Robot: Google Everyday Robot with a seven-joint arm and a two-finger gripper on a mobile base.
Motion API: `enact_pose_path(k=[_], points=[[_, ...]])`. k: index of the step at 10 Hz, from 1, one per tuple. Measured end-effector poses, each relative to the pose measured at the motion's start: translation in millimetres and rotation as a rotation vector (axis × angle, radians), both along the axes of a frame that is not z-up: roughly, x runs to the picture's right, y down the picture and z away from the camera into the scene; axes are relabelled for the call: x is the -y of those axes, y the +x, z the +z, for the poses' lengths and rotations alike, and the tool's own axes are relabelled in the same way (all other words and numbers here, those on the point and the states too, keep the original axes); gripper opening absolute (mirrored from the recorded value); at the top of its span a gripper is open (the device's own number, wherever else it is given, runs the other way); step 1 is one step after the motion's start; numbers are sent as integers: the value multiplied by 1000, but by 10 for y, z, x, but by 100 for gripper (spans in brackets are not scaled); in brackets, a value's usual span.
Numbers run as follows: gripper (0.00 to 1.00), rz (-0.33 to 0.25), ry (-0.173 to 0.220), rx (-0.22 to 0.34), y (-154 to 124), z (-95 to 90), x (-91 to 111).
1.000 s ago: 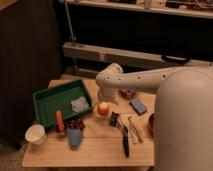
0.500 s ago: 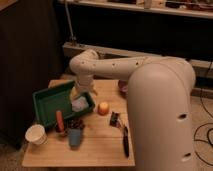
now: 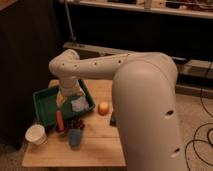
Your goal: Place towel in table surface
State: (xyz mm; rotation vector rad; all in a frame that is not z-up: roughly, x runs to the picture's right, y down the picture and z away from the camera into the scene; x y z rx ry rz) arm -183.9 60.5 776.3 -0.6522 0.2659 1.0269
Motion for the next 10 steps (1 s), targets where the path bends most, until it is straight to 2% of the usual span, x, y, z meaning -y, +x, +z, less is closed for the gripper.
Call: enact_pose_path(k=[2, 3, 4, 7, 10], points=[[80, 0, 6, -17, 12, 286, -83], [80, 6, 12, -14, 43, 487, -76], [80, 11, 22, -8, 72, 592, -46], [80, 37, 35, 20, 29, 719, 43], [80, 39, 28, 28, 19, 847, 8]])
